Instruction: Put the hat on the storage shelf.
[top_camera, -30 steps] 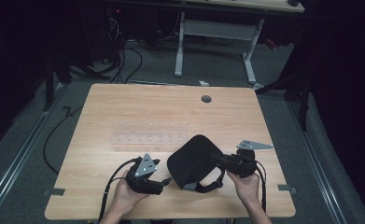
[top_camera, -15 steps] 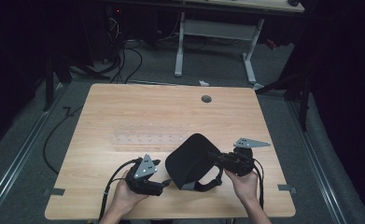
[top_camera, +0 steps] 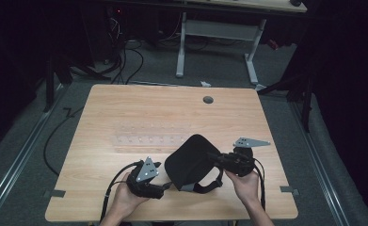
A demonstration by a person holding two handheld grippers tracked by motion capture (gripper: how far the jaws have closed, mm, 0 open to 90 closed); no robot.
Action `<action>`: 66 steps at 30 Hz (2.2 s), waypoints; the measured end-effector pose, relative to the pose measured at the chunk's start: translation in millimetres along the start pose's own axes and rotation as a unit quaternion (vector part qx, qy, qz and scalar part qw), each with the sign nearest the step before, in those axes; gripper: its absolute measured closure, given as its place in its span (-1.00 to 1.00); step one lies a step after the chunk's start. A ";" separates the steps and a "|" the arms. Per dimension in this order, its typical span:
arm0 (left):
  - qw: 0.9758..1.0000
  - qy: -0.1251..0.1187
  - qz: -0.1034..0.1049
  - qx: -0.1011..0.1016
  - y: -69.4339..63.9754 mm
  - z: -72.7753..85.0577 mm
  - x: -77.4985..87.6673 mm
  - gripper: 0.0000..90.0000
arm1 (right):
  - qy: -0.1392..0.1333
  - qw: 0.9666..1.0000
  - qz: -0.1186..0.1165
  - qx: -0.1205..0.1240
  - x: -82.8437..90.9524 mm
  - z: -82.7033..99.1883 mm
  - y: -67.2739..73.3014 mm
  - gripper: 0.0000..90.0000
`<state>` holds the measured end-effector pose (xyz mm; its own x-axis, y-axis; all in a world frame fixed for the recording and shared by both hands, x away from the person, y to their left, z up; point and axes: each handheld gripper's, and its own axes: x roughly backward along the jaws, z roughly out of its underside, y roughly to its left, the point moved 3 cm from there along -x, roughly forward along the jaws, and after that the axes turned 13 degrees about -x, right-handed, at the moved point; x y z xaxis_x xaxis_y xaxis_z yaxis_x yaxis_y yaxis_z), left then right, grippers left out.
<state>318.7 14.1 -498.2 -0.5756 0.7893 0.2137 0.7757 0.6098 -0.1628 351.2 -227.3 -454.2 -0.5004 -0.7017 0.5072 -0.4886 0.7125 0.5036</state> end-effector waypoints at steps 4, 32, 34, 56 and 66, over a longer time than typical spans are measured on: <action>1.000 0.006 -0.003 -0.014 -0.5 2.8 -0.4 -0.48 | 0.014 1.000 -0.002 0.003 -7.9 0.5 3.2 0.87; 1.000 -0.003 -0.004 -0.030 -0.6 0.7 3.1 -0.03 | 0.040 0.996 -0.076 -0.011 -28.1 9.7 22.7 0.87; 1.000 -0.001 -0.007 -0.030 -0.8 0.8 2.7 0.00 | 0.041 0.996 -0.080 -0.014 -30.1 9.9 23.7 0.86; 0.993 0.026 0.114 0.017 -17.5 -9.5 18.4 0.91 | 0.026 0.997 -0.070 -0.019 -35.0 6.3 12.3 0.46; 0.994 0.022 0.099 0.035 -8.5 -10.8 24.9 0.91 | -0.013 0.999 -0.037 -0.031 -19.8 10.4 -11.6 0.16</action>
<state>300.6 27.8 -481.1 -0.4002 0.8914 0.2126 0.8517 0.4475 -0.2729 359.4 -221.6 -477.3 -0.4828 -0.7514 0.4498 -0.4806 0.6567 0.5812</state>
